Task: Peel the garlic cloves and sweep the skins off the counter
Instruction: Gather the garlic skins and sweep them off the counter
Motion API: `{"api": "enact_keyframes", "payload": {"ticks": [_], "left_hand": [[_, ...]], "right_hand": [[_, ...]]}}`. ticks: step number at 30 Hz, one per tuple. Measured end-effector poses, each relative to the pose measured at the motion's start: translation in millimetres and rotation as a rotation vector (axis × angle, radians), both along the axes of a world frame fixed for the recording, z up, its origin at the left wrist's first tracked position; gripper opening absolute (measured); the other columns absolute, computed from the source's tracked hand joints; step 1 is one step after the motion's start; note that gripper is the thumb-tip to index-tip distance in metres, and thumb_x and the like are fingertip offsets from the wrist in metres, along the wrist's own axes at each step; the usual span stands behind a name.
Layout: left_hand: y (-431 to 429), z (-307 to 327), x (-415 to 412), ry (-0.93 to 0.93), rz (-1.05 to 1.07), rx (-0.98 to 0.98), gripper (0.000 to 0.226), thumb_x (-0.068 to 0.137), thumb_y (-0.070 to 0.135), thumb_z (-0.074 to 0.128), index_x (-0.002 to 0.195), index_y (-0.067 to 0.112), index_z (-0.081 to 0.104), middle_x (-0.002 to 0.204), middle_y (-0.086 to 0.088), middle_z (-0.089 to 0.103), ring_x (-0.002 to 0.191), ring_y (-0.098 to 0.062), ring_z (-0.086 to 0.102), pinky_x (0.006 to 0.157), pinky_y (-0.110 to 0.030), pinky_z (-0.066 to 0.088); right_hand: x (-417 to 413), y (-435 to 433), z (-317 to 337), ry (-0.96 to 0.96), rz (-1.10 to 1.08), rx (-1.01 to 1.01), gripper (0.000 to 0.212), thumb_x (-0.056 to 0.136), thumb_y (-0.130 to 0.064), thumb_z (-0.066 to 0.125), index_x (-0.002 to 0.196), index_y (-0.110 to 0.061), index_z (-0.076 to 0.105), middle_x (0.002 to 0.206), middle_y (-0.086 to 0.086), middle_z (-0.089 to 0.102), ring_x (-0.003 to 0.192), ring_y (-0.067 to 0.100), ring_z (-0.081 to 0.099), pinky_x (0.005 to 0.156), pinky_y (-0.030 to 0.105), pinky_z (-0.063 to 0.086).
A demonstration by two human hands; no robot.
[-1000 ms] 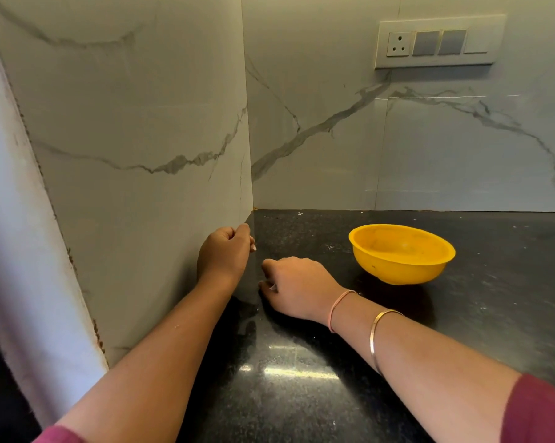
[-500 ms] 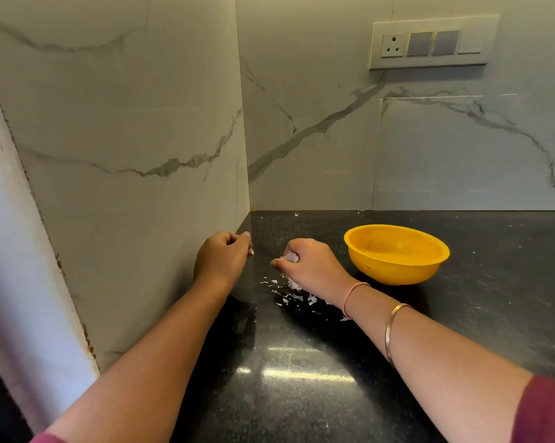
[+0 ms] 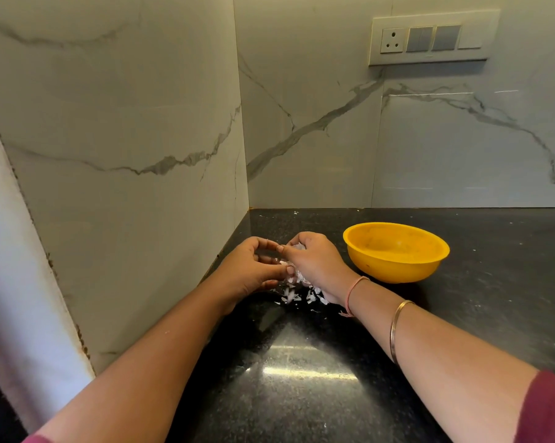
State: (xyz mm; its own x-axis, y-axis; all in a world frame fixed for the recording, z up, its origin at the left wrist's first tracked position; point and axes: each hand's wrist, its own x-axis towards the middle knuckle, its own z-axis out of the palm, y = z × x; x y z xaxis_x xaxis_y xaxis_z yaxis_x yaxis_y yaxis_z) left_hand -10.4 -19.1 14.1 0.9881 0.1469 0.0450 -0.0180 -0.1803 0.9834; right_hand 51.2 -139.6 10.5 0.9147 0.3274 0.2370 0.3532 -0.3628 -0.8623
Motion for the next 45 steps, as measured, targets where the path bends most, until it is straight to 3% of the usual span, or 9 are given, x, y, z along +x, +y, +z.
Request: {"api": "enact_keyframes", "payload": {"ticks": [3,9,13,17,24,29,33,39,45], "left_hand": [[-2.0,0.1,-0.3,-0.023,-0.01,-0.012,0.046,0.073,0.002,0.075,0.11,0.017,0.052,0.099,-0.013,0.069,0.089,-0.021,0.068,0.076,-0.029,0.057],[-2.8,-0.3,-0.5,-0.096,0.026,0.08,0.051,0.071,-0.002,0.076,0.113,0.016,0.054,0.094,-0.006,0.068,0.084,-0.014,0.067,0.07,-0.022,0.056],[-1.6,-0.6,1.5,-0.158,0.084,0.151,0.036,0.073,-0.007,0.072,0.099,0.015,0.061,0.082,-0.002,0.067,0.073,-0.009,0.064,0.061,-0.016,0.052],[1.1,-1.4,3.3,-0.185,0.11,0.228,0.023,0.077,-0.004,0.069,0.086,0.017,0.066,0.071,0.001,0.065,0.063,-0.007,0.061,0.062,-0.019,0.049],[1.9,-0.6,2.3,-0.166,0.152,0.223,0.017,0.08,0.001,0.069,0.082,0.017,0.066,0.076,-0.004,0.067,0.068,-0.013,0.06,0.068,-0.026,0.053],[4.7,-0.4,3.5,-0.142,0.227,0.212,0.024,0.083,-0.004,0.061,0.075,0.018,0.067,0.075,-0.006,0.067,0.075,-0.019,0.061,0.079,-0.037,0.055],[4.7,1.2,3.5,-0.135,0.278,0.195,0.029,0.084,-0.005,0.054,0.071,0.018,0.067,0.068,-0.006,0.064,0.064,-0.015,0.056,0.071,-0.031,0.052],[5.3,2.0,3.7,-0.146,0.309,0.232,0.028,0.087,0.003,0.052,0.072,0.021,0.066,0.07,-0.004,0.061,0.073,-0.015,0.056,0.075,-0.035,0.052],[8.6,-0.5,10.3,-0.174,0.374,0.222,0.013,0.086,0.014,0.058,0.079,0.023,0.066,0.071,0.003,0.06,0.069,-0.011,0.052,0.062,-0.024,0.041]], "right_hand": [[-2.0,1.4,1.9,-0.035,-0.012,-0.004,0.015,0.092,-0.026,0.056,0.084,-0.013,0.057,0.076,0.005,0.061,0.065,0.015,0.058,0.057,0.025,0.052],[-3.3,4.5,2.4,0.007,-0.026,0.072,0.033,0.095,-0.034,0.048,0.077,-0.008,0.057,0.072,0.012,0.057,0.082,0.041,0.063,0.074,0.056,0.053],[-2.9,2.6,3.0,0.004,-0.043,0.085,0.044,0.098,-0.033,0.044,0.094,0.007,0.062,0.076,0.016,0.057,0.074,0.027,0.054,0.065,0.035,0.044],[-4.3,4.1,3.6,0.044,-0.022,0.125,0.048,0.097,-0.036,0.042,0.097,0.009,0.059,0.086,0.03,0.062,0.075,0.034,0.057,0.079,0.051,0.05],[-0.6,3.0,1.2,0.062,-0.006,0.138,0.044,0.098,-0.035,0.042,0.094,0.004,0.062,0.09,0.025,0.065,0.085,0.04,0.063,0.083,0.05,0.05],[1.5,0.4,1.9,0.104,0.042,0.155,0.034,0.095,-0.026,0.05,0.088,0.004,0.063,0.076,0.018,0.066,0.056,0.02,0.063,0.06,0.035,0.052],[0.0,-1.8,6.4,0.083,0.077,0.12,0.021,0.092,-0.017,0.055,0.077,-0.009,0.067,0.073,0.005,0.069,0.069,0.014,0.065,0.083,0.035,0.053],[-2.2,-5.5,11.8,-0.039,0.101,-0.133,0.018,0.086,-0.006,0.052,0.084,-0.015,0.067,0.089,0.007,0.071,0.089,0.021,0.067,0.086,0.039,0.054],[-13.4,-14.8,33.5,-0.188,0.203,-0.499,0.015,0.086,-0.014,0.059,0.095,-0.018,0.07,0.079,0.0,0.062,0.067,0.01,0.053,0.053,0.019,0.04]]}}
